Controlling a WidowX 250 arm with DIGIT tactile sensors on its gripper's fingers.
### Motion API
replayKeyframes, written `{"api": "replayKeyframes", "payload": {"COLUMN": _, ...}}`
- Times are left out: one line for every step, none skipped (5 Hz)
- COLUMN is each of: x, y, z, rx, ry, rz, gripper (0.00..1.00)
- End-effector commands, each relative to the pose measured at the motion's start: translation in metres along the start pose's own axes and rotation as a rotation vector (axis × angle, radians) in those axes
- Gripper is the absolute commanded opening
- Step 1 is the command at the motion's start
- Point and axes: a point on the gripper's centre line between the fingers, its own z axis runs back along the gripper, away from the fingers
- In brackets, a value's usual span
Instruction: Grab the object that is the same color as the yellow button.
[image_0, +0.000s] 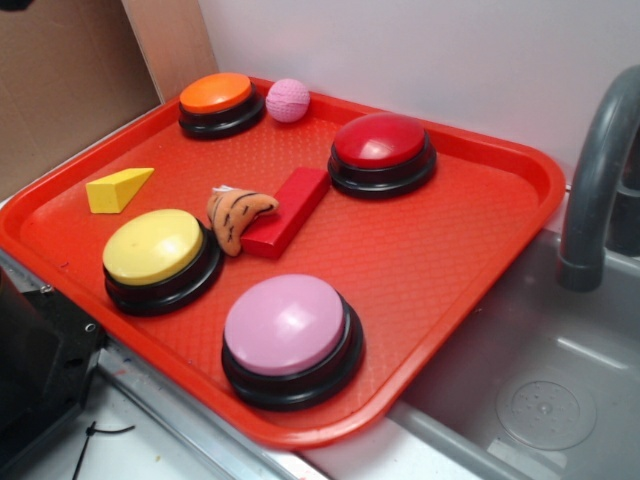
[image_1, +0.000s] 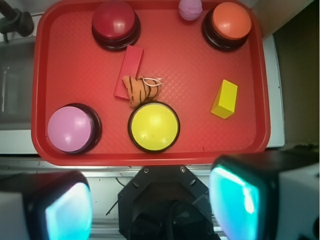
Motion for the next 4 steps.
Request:
{"api": "replayKeyframes", "payload": {"x": 0.0, "y": 0.0, "z": 0.0, "rx": 0.0, "ry": 0.0, "rz": 0.0, "gripper": 1.0}}
{"api": "replayKeyframes", "payload": {"x": 0.014, "y": 0.039, "z": -0.024, "rx": 0.015, "ry": 0.014, "rz": 0.215, "gripper": 1.0}}
{"api": "replayKeyframes", "payload": {"x": 0.015, "y": 0.067, "z": -0.043, "rx": 0.023, "ry": 0.019, "rz": 0.341, "gripper": 1.0}}
{"api": "replayKeyframes", "payload": {"x": 0.013, "y": 0.1, "z": -0.072, "rx": 0.086, "ry": -0.009, "rz": 0.533, "gripper": 1.0}}
